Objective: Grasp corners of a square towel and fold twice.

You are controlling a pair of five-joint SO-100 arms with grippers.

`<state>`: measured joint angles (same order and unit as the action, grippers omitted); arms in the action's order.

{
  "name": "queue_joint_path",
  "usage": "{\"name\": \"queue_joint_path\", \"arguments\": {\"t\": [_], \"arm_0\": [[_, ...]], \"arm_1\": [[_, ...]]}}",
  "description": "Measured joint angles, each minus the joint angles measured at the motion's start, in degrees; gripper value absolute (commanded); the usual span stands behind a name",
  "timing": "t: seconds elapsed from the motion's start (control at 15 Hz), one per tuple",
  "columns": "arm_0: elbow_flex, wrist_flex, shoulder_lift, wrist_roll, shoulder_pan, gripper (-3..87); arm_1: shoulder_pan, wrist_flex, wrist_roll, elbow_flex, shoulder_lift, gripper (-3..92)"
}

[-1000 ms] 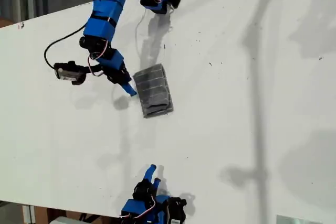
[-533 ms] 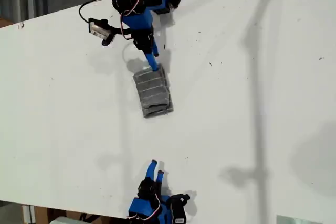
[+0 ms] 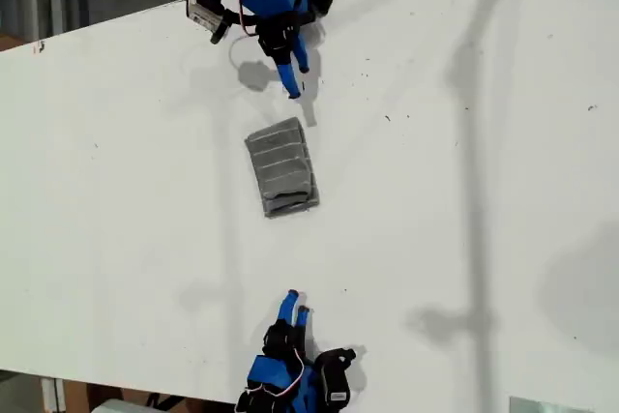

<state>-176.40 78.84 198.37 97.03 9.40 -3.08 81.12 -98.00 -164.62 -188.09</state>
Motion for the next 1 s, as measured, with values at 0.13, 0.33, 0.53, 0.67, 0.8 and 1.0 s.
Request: {"name": "queue_joint_path", "arguments": {"t": [0.13, 0.33, 0.53, 0.67, 0.8, 1.0], "arm_0": [[-0.44, -0.53, -0.09, -1.49, 1.58, 20.5], [-1.32, -1.93, -0.09, -8.09, 1.41, 20.5], [-1.76, -2.90, -0.09, -20.74, -2.90, 19.0], [-2.02, -3.16, -0.09, -32.70, -6.15, 18.1], [-2.02, -3.25, -0.09, -35.60, -6.24, 17.3], [-2.02, -3.25, -0.09, -35.95, -6.15, 17.3]], "arm_1": [[0.70, 1.23, 0.53, 0.00, -0.18, 29.6], [-0.44, 1.85, 1.93, 0.00, -0.18, 29.6], [-4.04, 2.72, 4.22, 0.00, -0.18, 29.3], [-4.92, 3.60, 9.32, 0.00, -0.18, 29.1], [-5.10, 3.69, 10.63, 0.00, -0.18, 29.1], [-4.92, 3.69, 10.63, 0.00, -0.18, 29.0]]}}
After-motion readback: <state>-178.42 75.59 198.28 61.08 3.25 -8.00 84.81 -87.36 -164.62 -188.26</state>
